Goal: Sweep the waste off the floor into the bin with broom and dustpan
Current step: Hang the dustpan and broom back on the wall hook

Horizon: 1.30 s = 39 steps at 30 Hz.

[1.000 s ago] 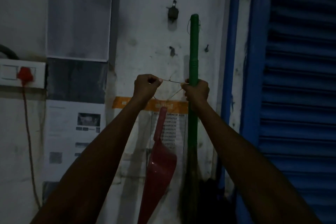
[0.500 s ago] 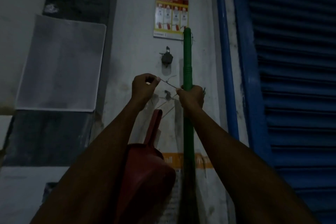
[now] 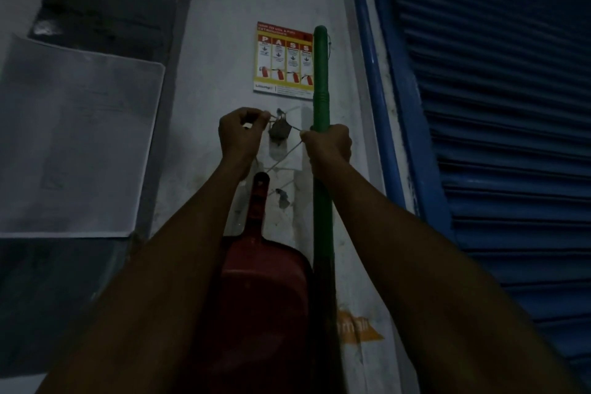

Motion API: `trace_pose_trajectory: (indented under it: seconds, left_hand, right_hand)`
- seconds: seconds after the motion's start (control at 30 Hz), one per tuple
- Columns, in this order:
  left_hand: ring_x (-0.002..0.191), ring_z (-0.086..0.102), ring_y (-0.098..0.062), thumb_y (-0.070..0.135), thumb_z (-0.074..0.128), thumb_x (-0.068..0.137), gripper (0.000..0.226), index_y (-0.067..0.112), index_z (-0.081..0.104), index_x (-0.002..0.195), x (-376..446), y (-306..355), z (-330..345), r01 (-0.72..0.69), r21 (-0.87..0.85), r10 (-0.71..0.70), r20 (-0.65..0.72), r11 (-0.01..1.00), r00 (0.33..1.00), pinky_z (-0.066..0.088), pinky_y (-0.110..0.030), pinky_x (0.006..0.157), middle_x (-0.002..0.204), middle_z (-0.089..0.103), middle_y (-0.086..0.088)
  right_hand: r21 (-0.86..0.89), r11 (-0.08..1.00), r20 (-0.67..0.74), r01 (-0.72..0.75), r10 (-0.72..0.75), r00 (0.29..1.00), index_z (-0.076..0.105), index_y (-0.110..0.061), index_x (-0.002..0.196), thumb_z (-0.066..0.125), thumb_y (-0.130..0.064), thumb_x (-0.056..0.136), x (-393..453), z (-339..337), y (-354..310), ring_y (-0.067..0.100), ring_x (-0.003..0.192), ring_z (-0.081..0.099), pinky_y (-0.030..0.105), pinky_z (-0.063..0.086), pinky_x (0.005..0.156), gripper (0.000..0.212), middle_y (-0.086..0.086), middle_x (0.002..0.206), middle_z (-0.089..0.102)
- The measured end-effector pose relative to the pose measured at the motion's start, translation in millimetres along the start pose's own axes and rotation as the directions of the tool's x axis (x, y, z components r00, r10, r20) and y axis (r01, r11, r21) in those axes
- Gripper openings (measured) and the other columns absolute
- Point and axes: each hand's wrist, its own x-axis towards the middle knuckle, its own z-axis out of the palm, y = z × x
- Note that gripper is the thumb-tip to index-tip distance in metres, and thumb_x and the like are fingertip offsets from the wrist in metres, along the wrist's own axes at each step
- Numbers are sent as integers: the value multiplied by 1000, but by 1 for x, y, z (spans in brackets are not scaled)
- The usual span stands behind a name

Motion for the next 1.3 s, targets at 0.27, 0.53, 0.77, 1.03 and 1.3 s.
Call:
trace_pose_trajectory:
  seconds: [0.27,0.53,0.77,1.03,1.3]
  left_hand:
    - [71,68,-19,25,79,88,14,12,74,87,24,-5,16,190,84,-194,36,978,980,58,-31,63,85,74,-11]
    - [66,70,-24,31,79,84,23,10,75,77,12,-13,10,227,474,-245,-24,851,969,62,-38,66,73,72,-9]
    - [71,71,-27,31,77,84,24,7,73,81,-15,3,-3,126,736,-208,21,665,978,60,-37,67,79,72,-10]
    - [51,69,-16,43,72,92,39,6,73,80,-42,42,-6,199,270,-266,240,942,934,46,-22,42,71,74,-9]
    - [89,76,-20,74,54,88,69,10,71,111,-48,68,-11,523,154,-528,470,838,707,56,-34,71,100,79,-3]
  right_hand:
    - [9,1000,-18,5,-4,1000,59,-5,114,75,-15,79,38,5,-15,23,83,66,39,61,75,40,10,104,67]
    - [-82,994,62,-69,74,995,57,-8,112,74,-16,80,44,18,20,24,85,66,42,61,75,36,10,103,64]
    - [-80,996,143,-24,35,989,57,-11,102,82,-31,75,30,14,42,23,82,66,42,62,73,42,6,97,65]
    - [100,989,299,-108,73,951,59,-11,93,79,-39,82,-26,-15,56,18,60,62,31,56,53,35,10,87,68]
    - [205,953,476,-225,104,873,62,-5,85,78,-33,84,-111,-61,103,19,52,56,33,49,50,32,8,69,62]
